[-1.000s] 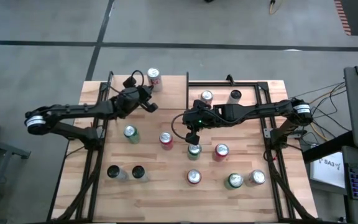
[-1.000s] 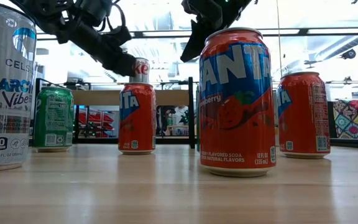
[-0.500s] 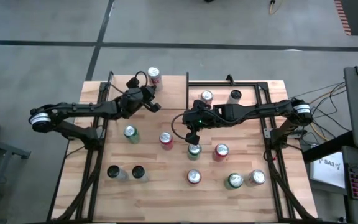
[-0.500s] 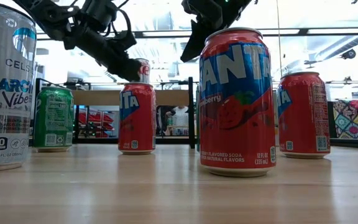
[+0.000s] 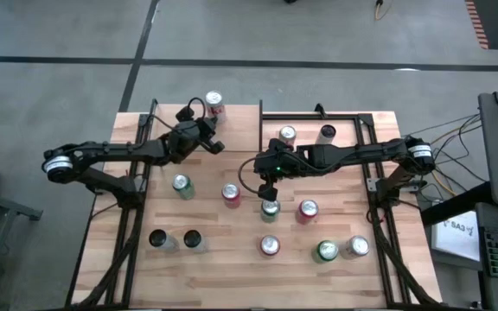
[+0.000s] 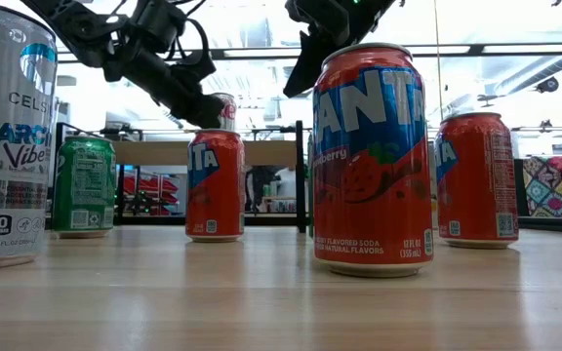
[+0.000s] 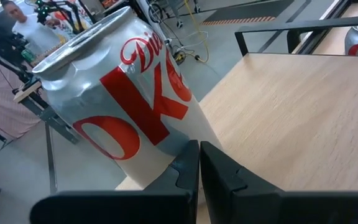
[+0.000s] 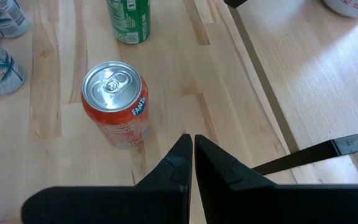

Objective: Place canned beverage on shelf
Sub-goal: Put the middle silver soda can on the shelf

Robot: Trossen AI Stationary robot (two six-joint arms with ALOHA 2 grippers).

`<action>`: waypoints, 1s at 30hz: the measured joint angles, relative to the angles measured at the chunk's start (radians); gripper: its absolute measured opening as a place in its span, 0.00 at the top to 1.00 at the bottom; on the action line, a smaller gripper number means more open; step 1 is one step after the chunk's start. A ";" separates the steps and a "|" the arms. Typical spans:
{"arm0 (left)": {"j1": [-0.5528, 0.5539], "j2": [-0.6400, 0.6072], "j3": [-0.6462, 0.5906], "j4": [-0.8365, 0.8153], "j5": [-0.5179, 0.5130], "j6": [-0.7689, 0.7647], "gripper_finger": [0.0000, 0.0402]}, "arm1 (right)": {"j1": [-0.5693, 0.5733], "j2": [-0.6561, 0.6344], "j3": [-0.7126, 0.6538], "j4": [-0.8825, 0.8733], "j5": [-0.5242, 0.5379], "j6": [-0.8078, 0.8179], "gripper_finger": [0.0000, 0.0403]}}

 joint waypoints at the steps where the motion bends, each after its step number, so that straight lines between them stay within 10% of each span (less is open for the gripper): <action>1: -0.002 -0.006 0.000 0.000 0.000 0.000 1.00 | 0.000 0.000 0.000 0.000 0.000 0.000 0.98; 30: 0.033 -0.097 -0.023 -0.048 0.082 0.046 1.00 | 0.000 0.000 0.000 0.002 0.000 0.015 0.98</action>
